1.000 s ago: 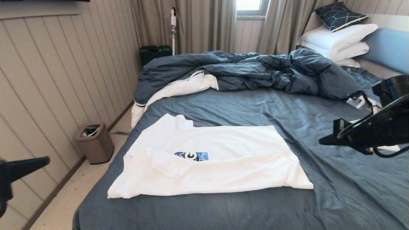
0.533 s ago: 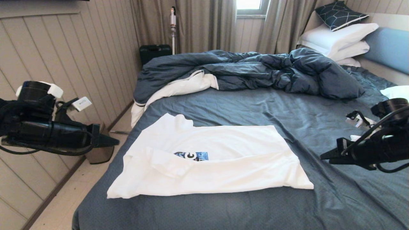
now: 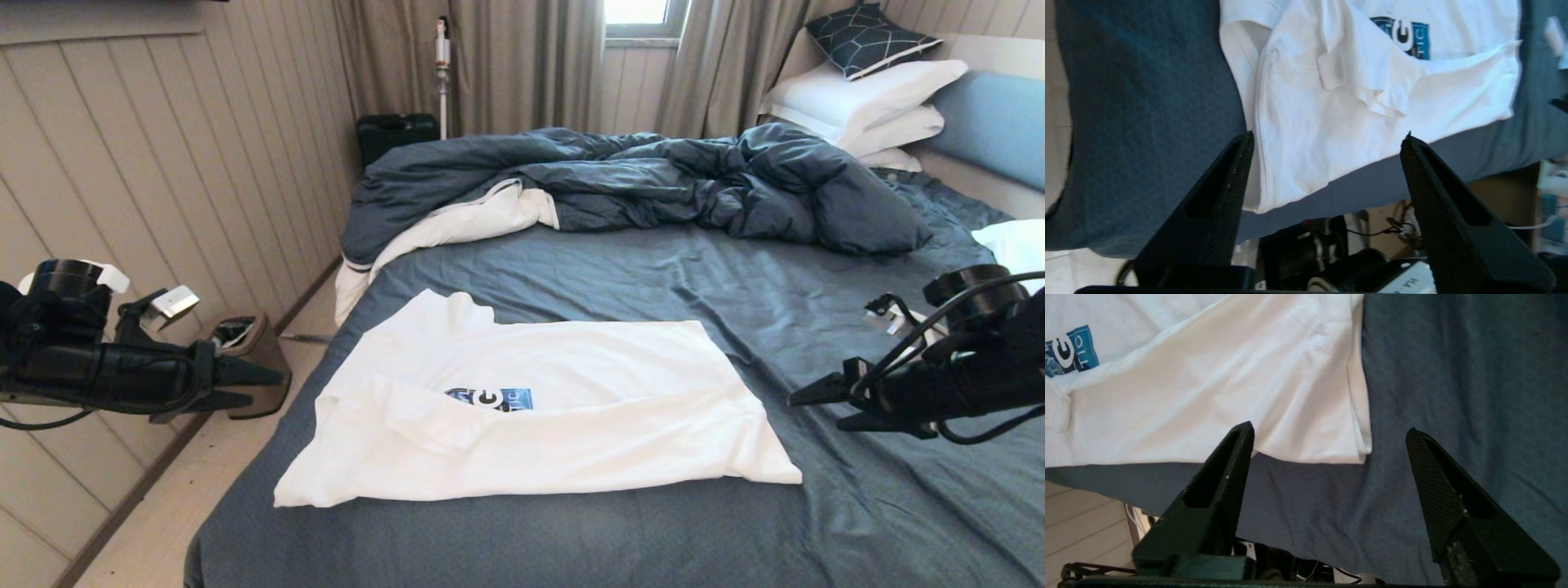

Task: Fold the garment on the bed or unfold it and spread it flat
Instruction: Fold the white T-shirt

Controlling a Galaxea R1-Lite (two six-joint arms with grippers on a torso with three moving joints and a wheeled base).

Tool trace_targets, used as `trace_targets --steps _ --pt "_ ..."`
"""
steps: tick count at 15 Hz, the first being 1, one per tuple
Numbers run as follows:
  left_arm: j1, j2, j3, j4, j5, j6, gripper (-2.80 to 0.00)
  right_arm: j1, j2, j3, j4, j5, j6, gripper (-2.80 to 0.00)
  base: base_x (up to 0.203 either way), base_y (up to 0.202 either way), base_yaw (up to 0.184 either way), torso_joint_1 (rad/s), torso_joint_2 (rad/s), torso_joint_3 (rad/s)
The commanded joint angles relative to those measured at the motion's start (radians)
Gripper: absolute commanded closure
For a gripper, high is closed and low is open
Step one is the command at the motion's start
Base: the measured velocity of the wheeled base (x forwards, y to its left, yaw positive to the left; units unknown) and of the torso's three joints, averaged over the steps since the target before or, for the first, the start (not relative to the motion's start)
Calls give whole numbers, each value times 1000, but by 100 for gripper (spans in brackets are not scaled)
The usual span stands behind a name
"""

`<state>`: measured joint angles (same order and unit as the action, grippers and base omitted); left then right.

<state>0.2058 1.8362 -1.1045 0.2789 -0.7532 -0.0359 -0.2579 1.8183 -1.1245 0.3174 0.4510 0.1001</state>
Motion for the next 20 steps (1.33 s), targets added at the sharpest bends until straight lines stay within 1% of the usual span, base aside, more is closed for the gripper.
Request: trace_targets --steps 1,3,4,6,7,12,20 --pt "19 27 3 -2 -9 1 -280 -3 15 -14 4 2 6 -280 0 0 0 0 0 0" --pt "18 77 7 -3 -8 12 -280 -4 0 -18 9 0 14 -280 0 0 0 0 0 0" --pt "12 94 14 -3 -9 39 -280 -5 -6 -17 9 -1 19 -280 0 0 0 0 0 0" --pt "-25 138 53 -9 -6 141 -280 -26 -13 -20 9 -2 35 -280 0 0 0 0 0 0" --pt "-34 150 56 -10 -6 156 -280 -33 -14 -20 9 -2 39 -280 0 0 0 0 0 0" --pt "-74 210 9 -11 -6 156 -280 -32 -43 -32 9 -2 50 -280 0 0 0 0 0 0" --pt "-93 322 -87 -14 -8 154 -280 -29 -40 -57 9 -3 51 -280 0 0 0 0 0 0"
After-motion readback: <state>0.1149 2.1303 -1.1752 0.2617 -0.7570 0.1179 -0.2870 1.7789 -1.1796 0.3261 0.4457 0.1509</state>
